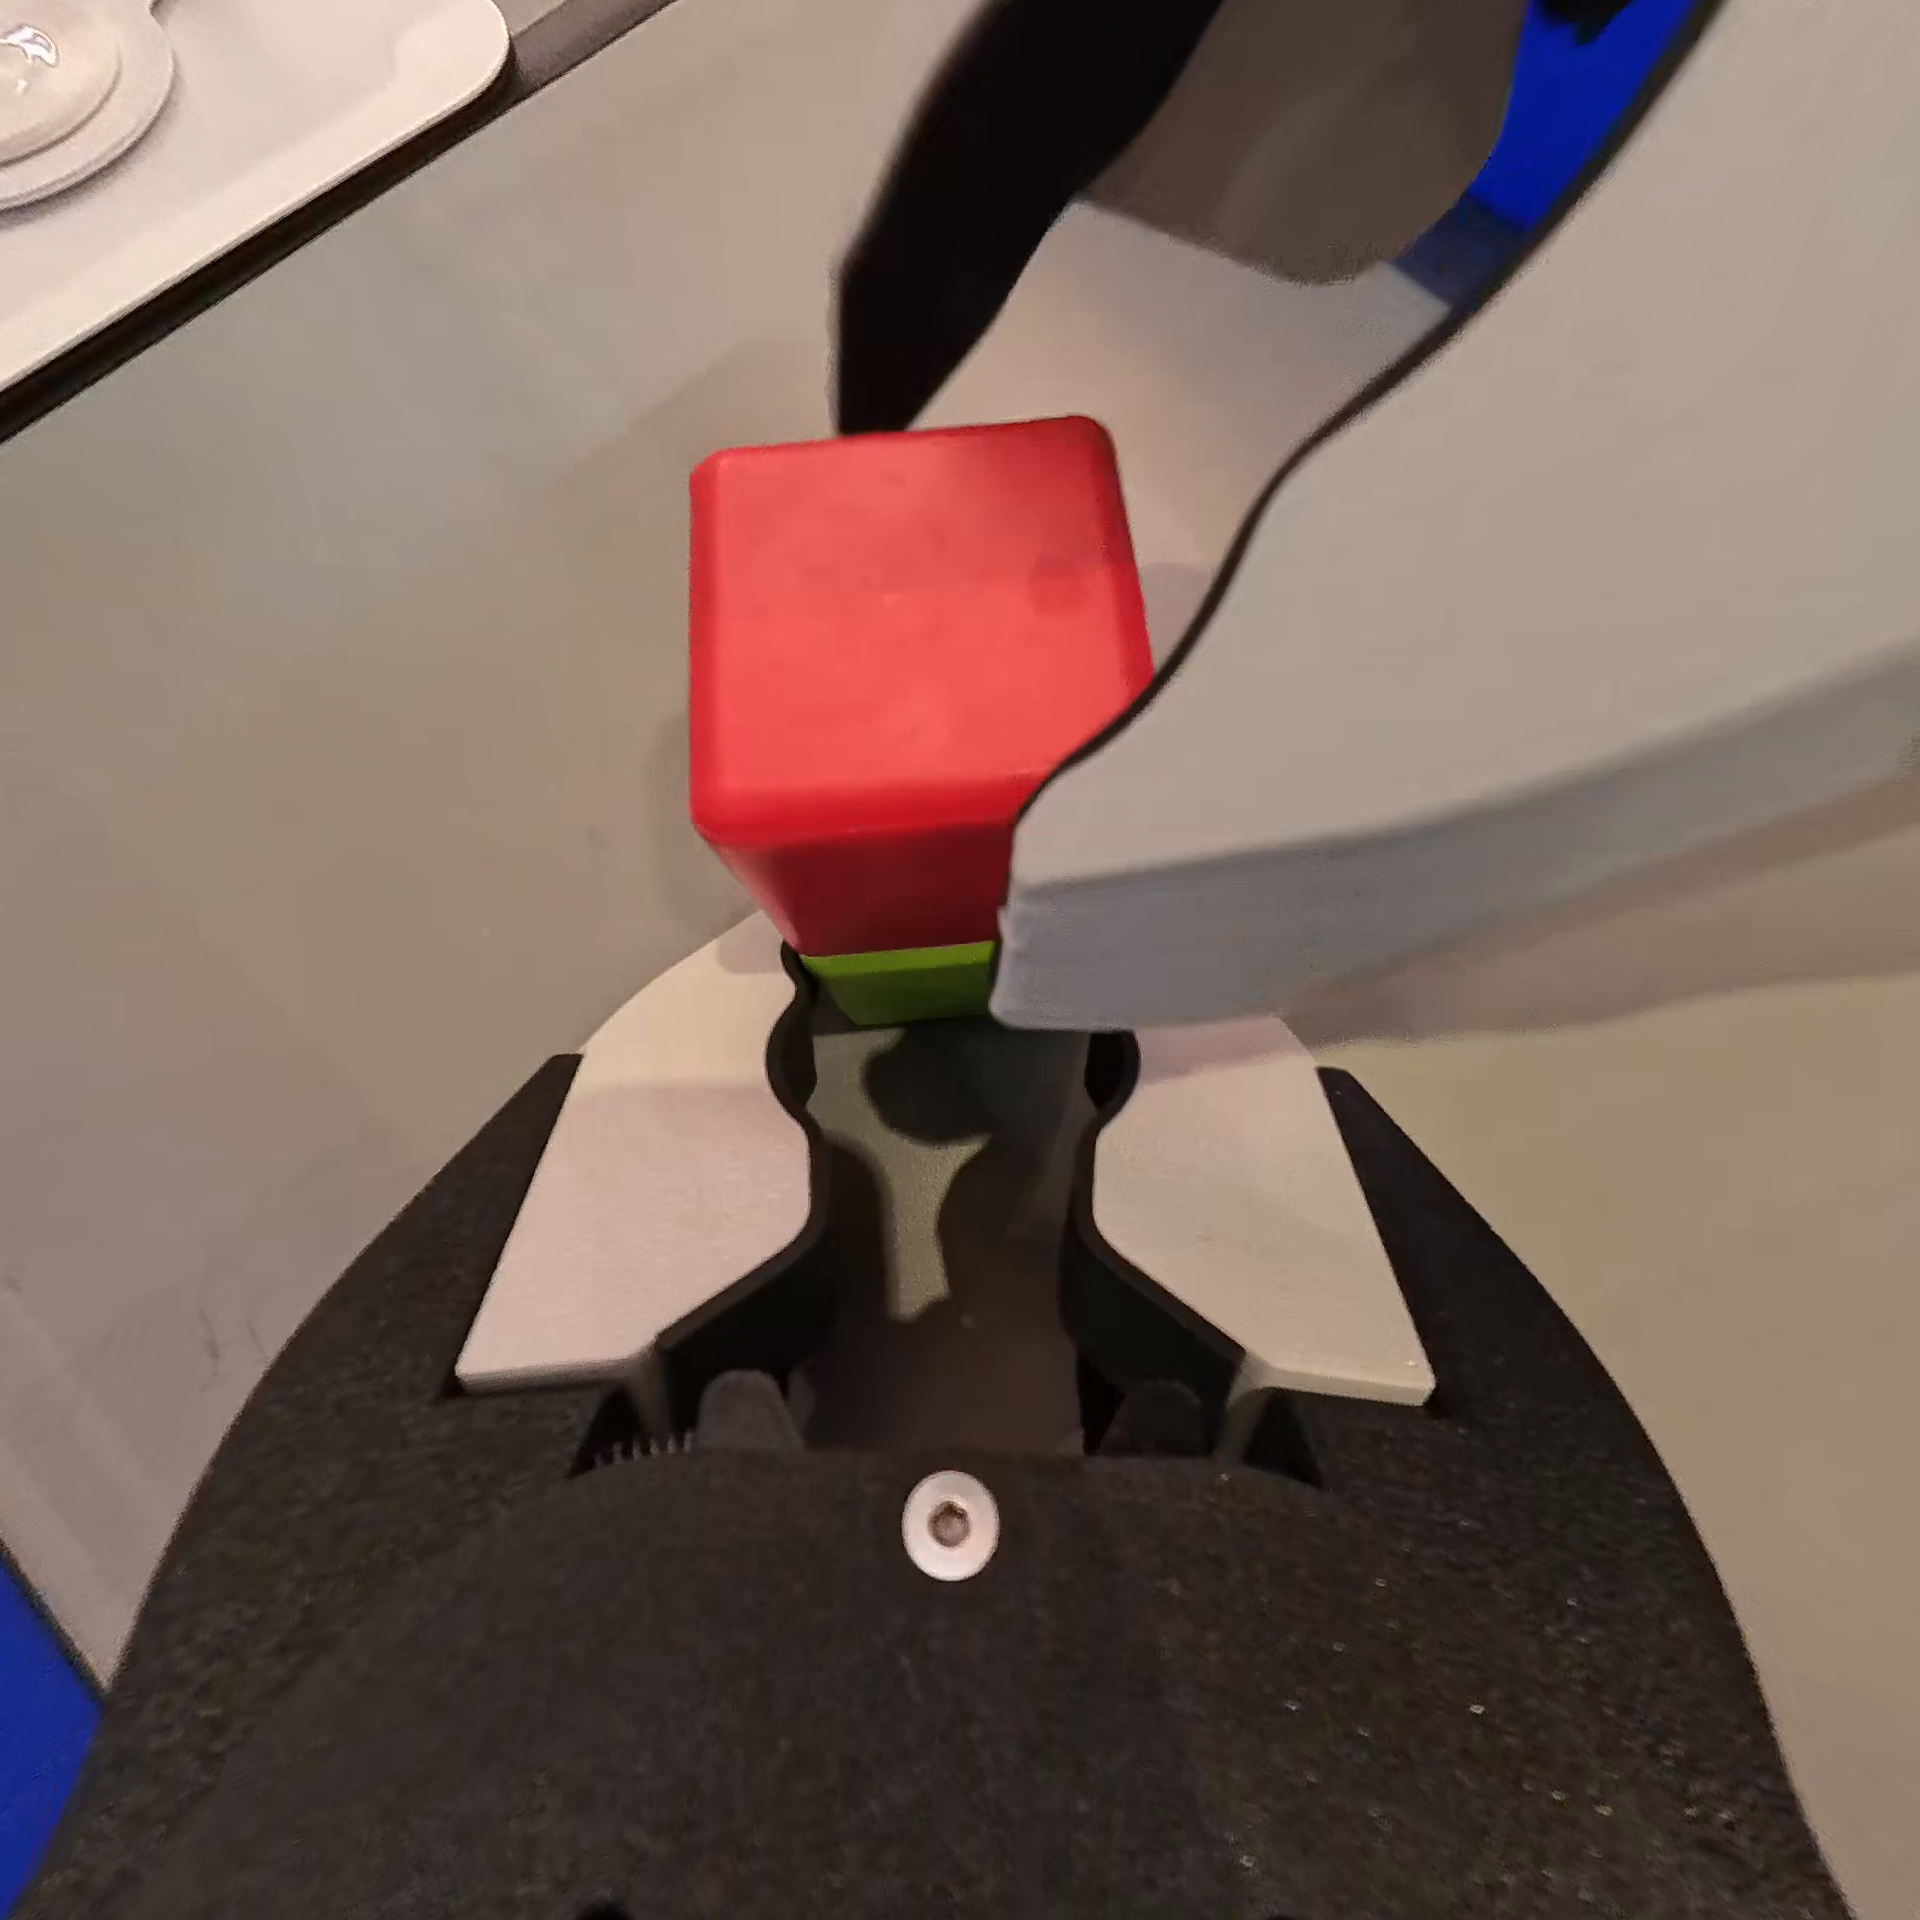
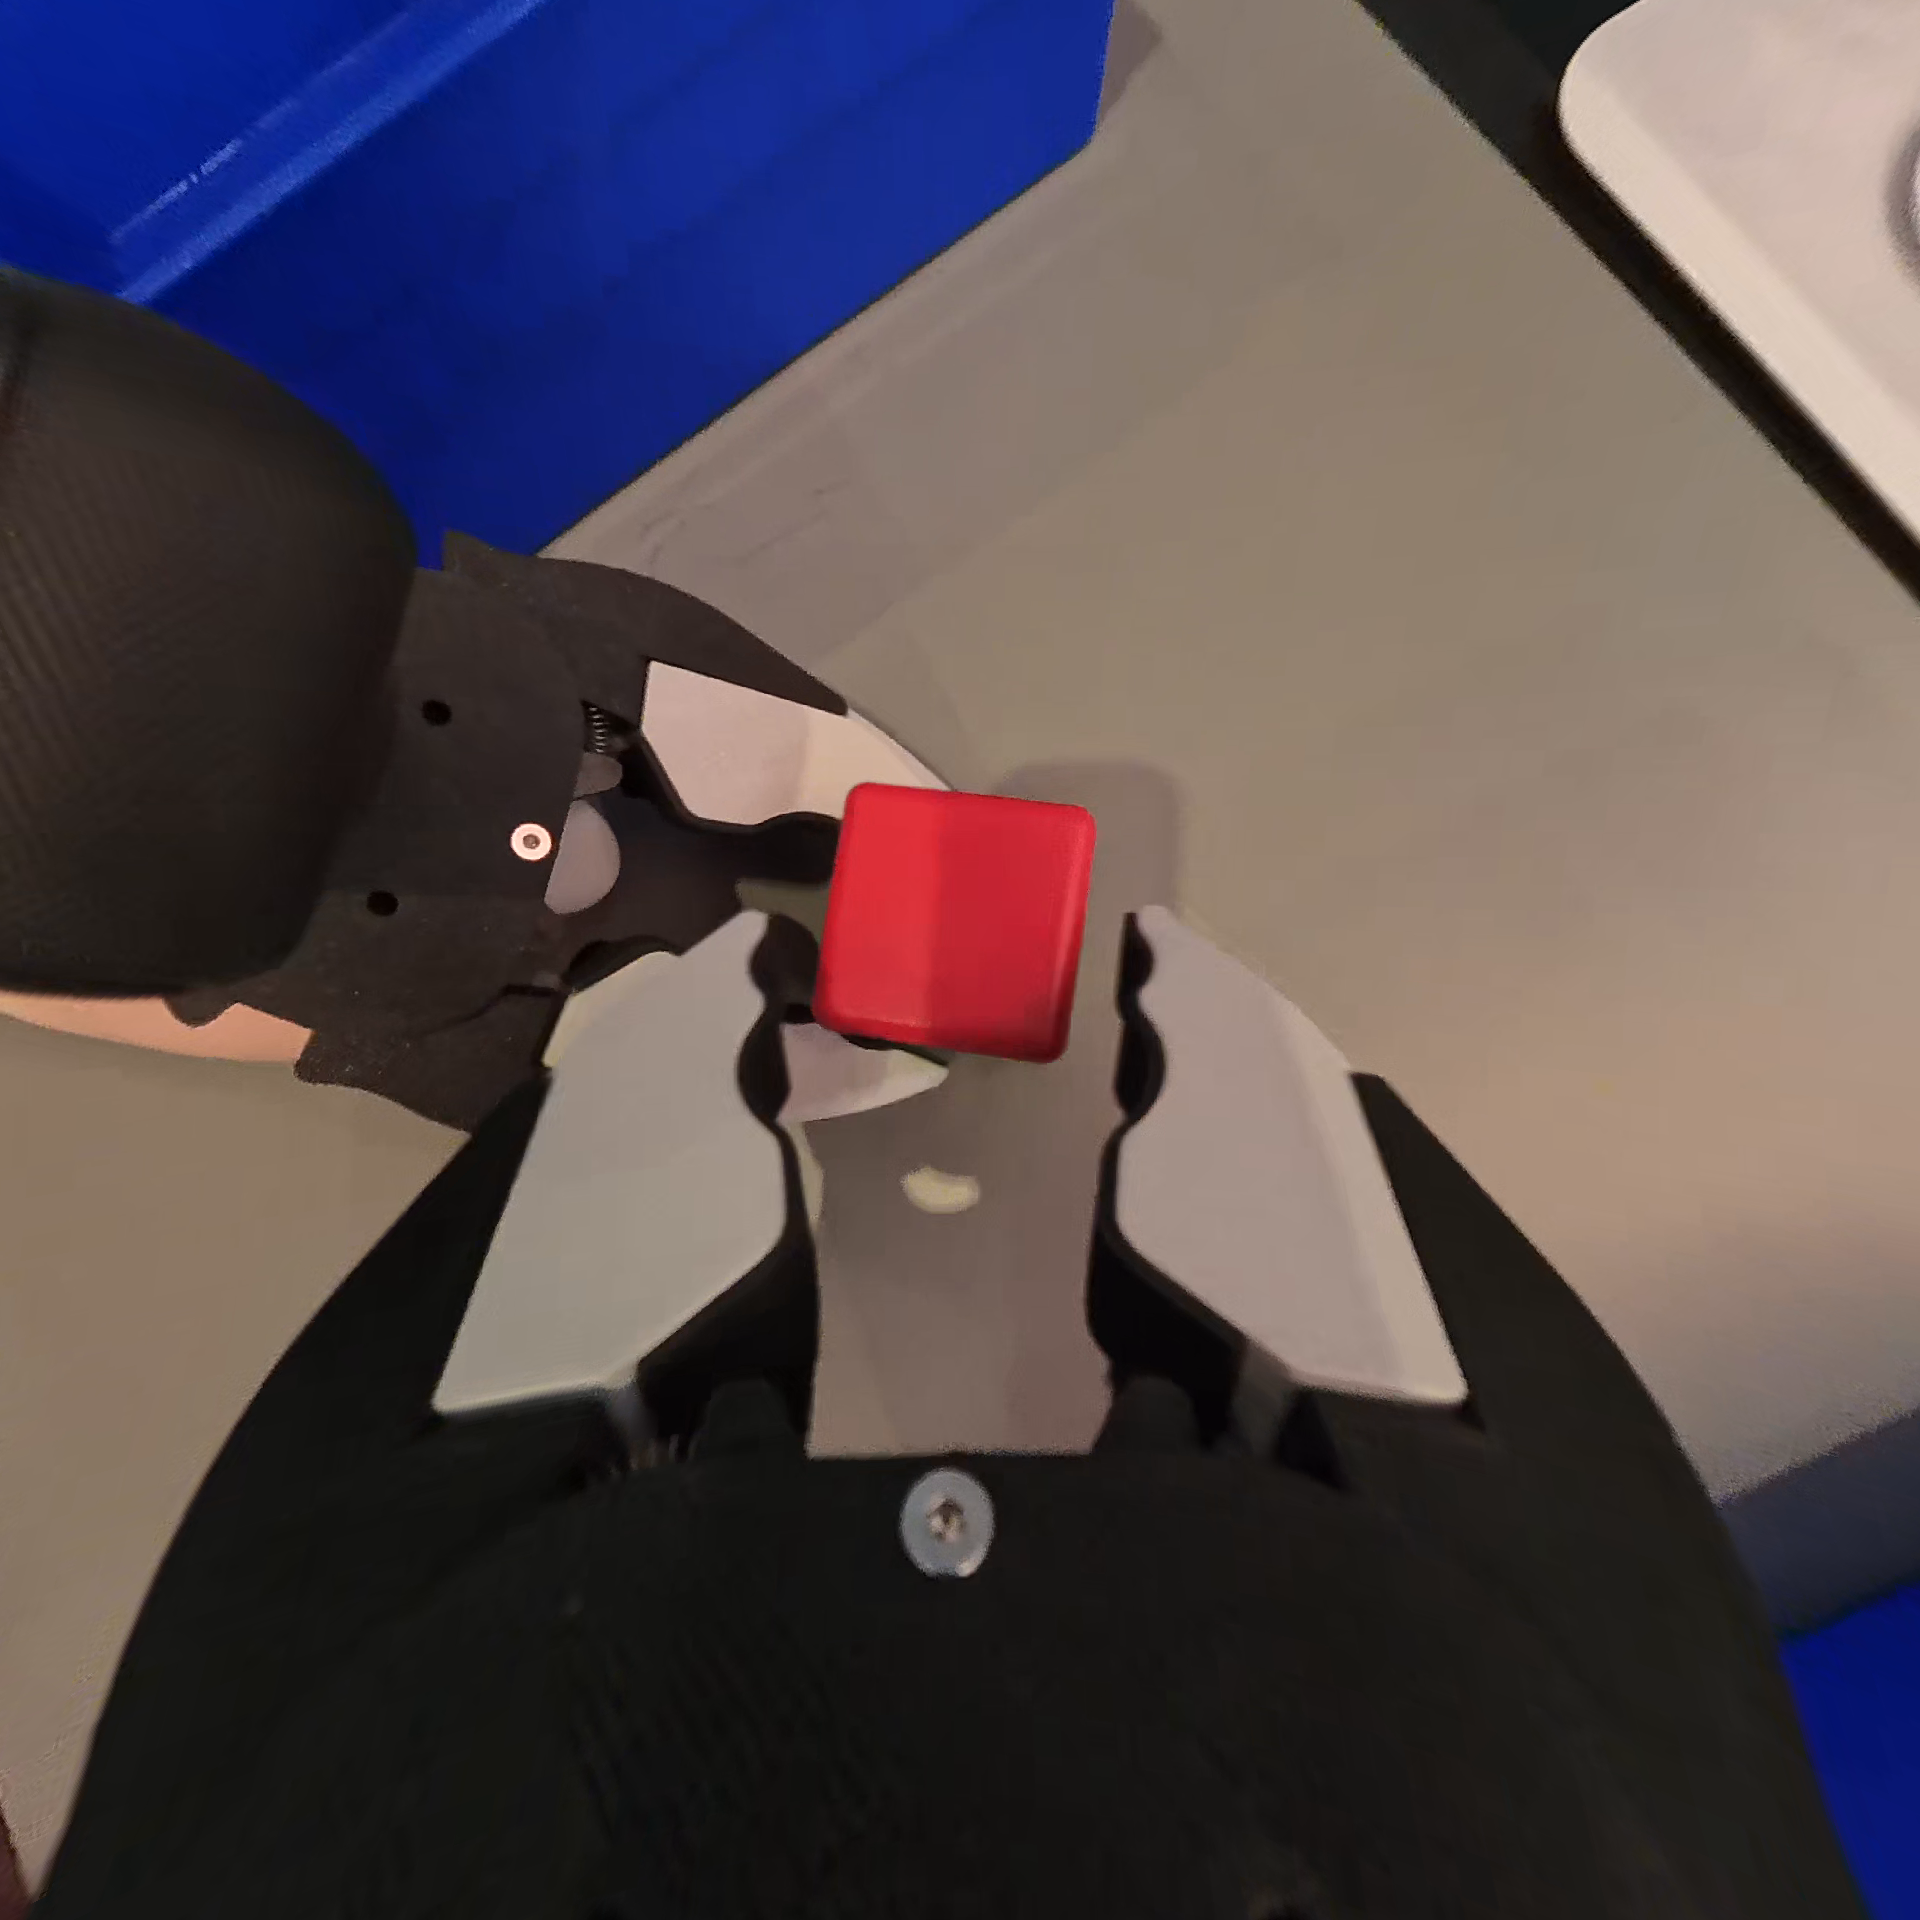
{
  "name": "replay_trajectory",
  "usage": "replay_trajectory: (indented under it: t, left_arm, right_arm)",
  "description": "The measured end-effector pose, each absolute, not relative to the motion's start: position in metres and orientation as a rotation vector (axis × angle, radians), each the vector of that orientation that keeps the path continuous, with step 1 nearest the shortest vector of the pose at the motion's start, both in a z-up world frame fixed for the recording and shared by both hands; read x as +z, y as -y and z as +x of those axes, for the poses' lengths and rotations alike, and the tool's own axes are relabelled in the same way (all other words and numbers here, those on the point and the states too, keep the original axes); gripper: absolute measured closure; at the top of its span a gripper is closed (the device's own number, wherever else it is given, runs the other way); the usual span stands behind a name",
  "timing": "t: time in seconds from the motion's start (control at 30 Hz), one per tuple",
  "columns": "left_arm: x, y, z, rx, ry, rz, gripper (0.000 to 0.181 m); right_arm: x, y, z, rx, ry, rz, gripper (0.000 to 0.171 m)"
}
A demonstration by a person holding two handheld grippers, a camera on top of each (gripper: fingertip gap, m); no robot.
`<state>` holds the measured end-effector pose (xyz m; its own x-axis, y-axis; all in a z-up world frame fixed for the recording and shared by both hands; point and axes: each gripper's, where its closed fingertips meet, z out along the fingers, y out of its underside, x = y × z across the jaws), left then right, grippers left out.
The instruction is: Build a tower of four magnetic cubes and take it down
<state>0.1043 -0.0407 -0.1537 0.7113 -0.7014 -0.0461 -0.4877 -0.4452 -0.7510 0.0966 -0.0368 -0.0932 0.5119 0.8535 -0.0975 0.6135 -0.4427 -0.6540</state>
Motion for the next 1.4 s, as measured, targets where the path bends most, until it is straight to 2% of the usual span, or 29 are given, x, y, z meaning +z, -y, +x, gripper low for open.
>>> replay_trajectory:
  t: [0.03, 0.07, 0.33, 0.53, 1.4]
  left_arm:
    - [-0.154, 0.041, 0.104, -0.347, -0.901, -2.132, 0.132]
    - [-0.154, 0.040, 0.104, -0.346, -0.900, -2.133, 0.132]
    - [-0.154, 0.039, 0.109, -0.356, -0.917, -2.126, 0.132]
    - [-0.154, 0.040, 0.109, -0.353, -0.930, -2.123, 0.132]
    - [-0.153, 0.039, 0.109, -0.348, -0.937, -2.109, 0.132]
  right_arm:
    - [-0.095, 0.038, 0.096, 0.561, 1.205, -2.206, 0.120]
    - [-0.096, 0.038, 0.095, 0.554, 1.204, -2.206, 0.121]
    - [-0.095, 0.036, 0.101, 0.575, 1.183, -2.248, 0.122]
    - [-0.082, 0.040, 0.102, 0.756, 1.138, -2.257, 0.122]
    - [-0.048, 0.027, 0.152, 0.599, 1.116, -2.248, 0.122]
